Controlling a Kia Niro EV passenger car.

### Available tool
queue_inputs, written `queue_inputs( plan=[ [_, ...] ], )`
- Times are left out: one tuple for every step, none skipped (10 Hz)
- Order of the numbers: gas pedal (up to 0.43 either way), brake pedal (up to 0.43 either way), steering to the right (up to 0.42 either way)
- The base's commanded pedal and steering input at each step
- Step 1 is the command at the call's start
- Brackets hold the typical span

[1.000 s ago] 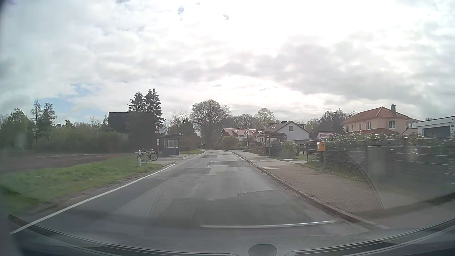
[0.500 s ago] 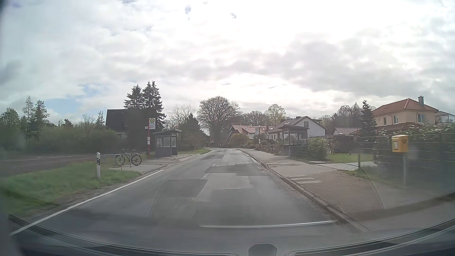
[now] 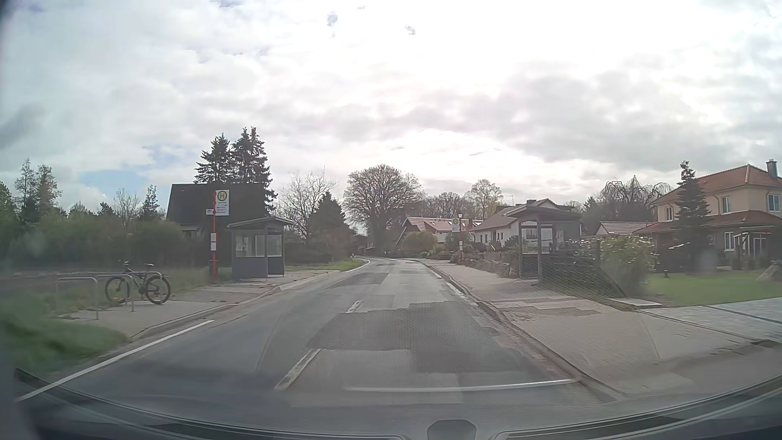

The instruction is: Follow the waypoints while adhering to traffic rules and regulations

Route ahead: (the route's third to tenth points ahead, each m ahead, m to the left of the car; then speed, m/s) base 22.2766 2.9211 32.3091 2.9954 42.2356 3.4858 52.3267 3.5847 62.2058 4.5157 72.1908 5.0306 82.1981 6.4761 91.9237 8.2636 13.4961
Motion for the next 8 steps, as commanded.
queue_inputs(
  plan=[
    [0.169, 0.000, -0.007],
    [0.169, 0.000, -0.003],
    [0.169, 0.006, -0.003],
    [0.169, 0.000, -0.004],
    [0.169, 0.000, -0.004],
    [0.169, 0.000, -0.004],
    [0.169, 0.000, -0.004],
    [0.177, 0.006, -0.004]
  ],
)
